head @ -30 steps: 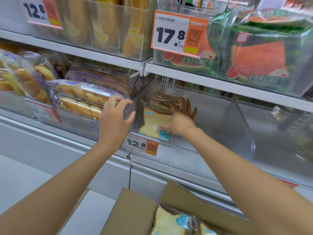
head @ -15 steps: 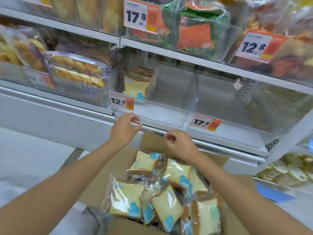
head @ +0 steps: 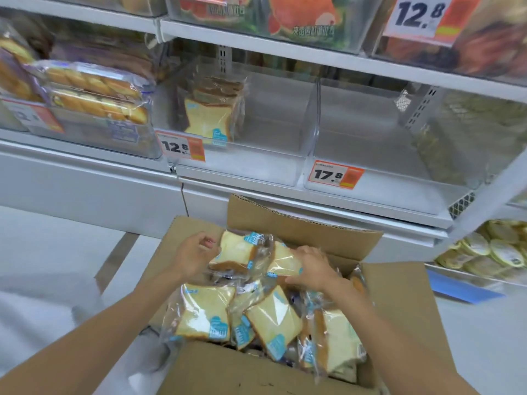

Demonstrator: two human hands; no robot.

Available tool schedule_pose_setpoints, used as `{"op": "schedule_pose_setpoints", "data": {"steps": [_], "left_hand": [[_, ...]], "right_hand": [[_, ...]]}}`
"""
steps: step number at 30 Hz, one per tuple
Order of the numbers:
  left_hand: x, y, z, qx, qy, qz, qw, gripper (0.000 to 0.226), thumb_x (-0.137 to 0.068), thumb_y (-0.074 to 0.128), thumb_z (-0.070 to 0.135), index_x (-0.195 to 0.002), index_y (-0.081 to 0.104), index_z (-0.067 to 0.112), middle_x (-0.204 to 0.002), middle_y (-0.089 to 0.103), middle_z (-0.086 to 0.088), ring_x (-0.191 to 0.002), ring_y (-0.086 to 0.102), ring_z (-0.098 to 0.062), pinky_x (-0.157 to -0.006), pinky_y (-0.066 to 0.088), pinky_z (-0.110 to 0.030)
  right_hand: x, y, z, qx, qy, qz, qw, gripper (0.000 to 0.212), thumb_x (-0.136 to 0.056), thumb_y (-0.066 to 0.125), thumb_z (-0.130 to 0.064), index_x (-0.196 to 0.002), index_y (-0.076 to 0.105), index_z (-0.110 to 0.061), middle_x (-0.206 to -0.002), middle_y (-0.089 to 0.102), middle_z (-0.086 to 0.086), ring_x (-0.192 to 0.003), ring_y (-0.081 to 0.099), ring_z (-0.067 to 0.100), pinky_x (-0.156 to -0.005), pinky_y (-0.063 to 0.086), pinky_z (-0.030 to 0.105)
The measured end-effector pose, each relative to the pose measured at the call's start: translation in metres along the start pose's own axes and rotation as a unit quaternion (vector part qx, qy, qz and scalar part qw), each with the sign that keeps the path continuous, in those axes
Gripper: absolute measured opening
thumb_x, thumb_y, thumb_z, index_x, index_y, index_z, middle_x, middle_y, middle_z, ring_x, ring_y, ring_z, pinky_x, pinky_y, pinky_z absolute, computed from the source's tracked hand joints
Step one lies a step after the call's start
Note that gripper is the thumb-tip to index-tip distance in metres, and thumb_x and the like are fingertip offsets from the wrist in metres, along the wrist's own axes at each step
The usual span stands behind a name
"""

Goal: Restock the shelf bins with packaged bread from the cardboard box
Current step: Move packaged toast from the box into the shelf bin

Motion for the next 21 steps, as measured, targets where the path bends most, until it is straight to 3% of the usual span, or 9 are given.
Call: {"op": "schedule_pose_setpoints", "data": {"steps": [2, 5, 9, 12, 13, 15, 17, 19, 21], "left_hand": [[-0.005, 0.004, 0.002, 0.047, -0.013, -0.005, 0.999, 0.03, -0.067, 0.076, 0.026, -0.09, 0.064, 0.01, -0.084, 0.061, -0.008, -0.079, 0.057, -0.023, -0.073, 0.046, -0.029], [-0.006, 0.018, 0.02, 0.076, -0.029, -0.029, 0.996, 0.022, -0.085, 0.073, 0.027, -0.099, 0.066, 0.011, -0.09, 0.064, -0.005, -0.069, 0.061, -0.014, -0.059, 0.048, -0.023], [0.003, 0.055, 0.054, 0.113, -0.063, -0.149, 0.98, 0.06, -0.068, 0.076, 0.061, -0.11, 0.068, 0.018, -0.103, 0.073, -0.001, -0.093, 0.069, -0.017, -0.076, 0.057, -0.031], [0.004, 0.045, 0.058, 0.184, -0.083, -0.127, 0.971, 0.033, -0.085, 0.073, 0.023, -0.113, 0.065, 0.007, -0.099, 0.074, -0.012, -0.083, 0.07, -0.021, -0.074, 0.058, -0.033], [0.004, 0.035, 0.053, 0.198, -0.092, -0.117, 0.969, 0.025, -0.089, 0.068, 0.013, -0.113, 0.063, 0.006, -0.098, 0.073, -0.012, -0.082, 0.07, -0.022, -0.074, 0.059, -0.036], [0.009, 0.011, 0.039, 0.215, -0.107, -0.118, 0.963, 0.015, -0.093, 0.06, 0.009, -0.108, 0.06, 0.009, -0.091, 0.07, -0.009, -0.075, 0.066, -0.021, -0.067, 0.057, -0.034], [0.013, -0.006, 0.02, 0.212, -0.121, -0.108, 0.964, 0.004, -0.096, 0.056, 0.011, -0.099, 0.058, 0.008, -0.077, 0.064, -0.005, -0.062, 0.058, -0.016, -0.048, 0.05, -0.023], [0.014, -0.013, 0.003, 0.196, -0.129, -0.095, 0.967, 0.008, -0.096, 0.056, 0.013, -0.098, 0.058, 0.006, -0.074, 0.062, -0.005, -0.058, 0.053, -0.015, -0.041, 0.041, -0.021], [0.015, -0.014, -0.01, 0.205, -0.138, -0.089, 0.965, 0.019, -0.095, 0.059, 0.015, -0.109, 0.061, 0.003, -0.079, 0.067, -0.008, -0.061, 0.055, -0.018, -0.048, 0.041, -0.025]], "right_hand": [[0.008, -0.012, -0.001, -0.053, -0.016, 0.018, 0.998, 0.081, -0.077, 0.075, -0.05, -0.146, 0.039, -0.028, -0.141, 0.043, 0.002, -0.13, 0.035, 0.022, -0.111, 0.028, 0.034], [0.022, -0.042, -0.018, -0.1, -0.06, 0.089, 0.989, 0.084, -0.074, 0.078, -0.048, -0.146, 0.04, -0.027, -0.138, 0.043, -0.001, -0.131, 0.033, 0.018, -0.11, 0.028, 0.03], [0.032, -0.074, -0.066, -0.081, -0.15, 0.132, 0.977, 0.092, -0.072, 0.078, -0.052, -0.149, 0.034, -0.028, -0.145, 0.036, -0.005, -0.135, 0.027, 0.013, -0.115, 0.025, 0.031], [0.037, -0.082, -0.068, -0.133, -0.134, 0.127, 0.974, 0.103, -0.067, 0.079, -0.057, -0.151, 0.025, -0.031, -0.154, 0.022, -0.007, -0.141, 0.018, 0.01, -0.116, 0.02, 0.031], [0.038, -0.081, -0.058, -0.16, -0.105, 0.129, 0.973, 0.098, -0.069, 0.079, -0.055, -0.149, 0.028, -0.03, -0.152, 0.026, -0.006, -0.14, 0.023, 0.01, -0.115, 0.024, 0.031], [0.038, -0.064, -0.035, -0.169, -0.046, 0.091, 0.98, 0.073, -0.077, 0.077, -0.045, -0.137, 0.042, -0.023, -0.136, 0.049, -0.001, -0.128, 0.045, 0.015, -0.106, 0.04, 0.031], [0.034, -0.027, -0.025, -0.13, -0.003, -0.016, 0.991, 0.058, -0.083, 0.073, -0.042, -0.13, 0.049, -0.018, -0.115, 0.061, 0.001, -0.114, 0.058, 0.022, -0.092, 0.048, 0.033], [0.03, 0.014, -0.026, -0.066, 0.027, -0.114, 0.991, 0.074, -0.081, 0.072, -0.05, -0.14, 0.042, -0.015, -0.124, 0.059, 0.006, -0.119, 0.055, 0.027, -0.095, 0.045, 0.034], [0.025, 0.04, -0.03, -0.037, 0.036, -0.147, 0.988, 0.084, -0.078, 0.075, -0.049, -0.145, 0.037, -0.016, -0.133, 0.054, 0.008, -0.125, 0.05, 0.031, -0.099, 0.043, 0.037]]}}
Point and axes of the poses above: each hand's wrist, its own x-axis away from the middle knuckle, its own y-axis out of the palm, z = x × y, the point moved 6 cm from there along -x, towards the middle knuckle
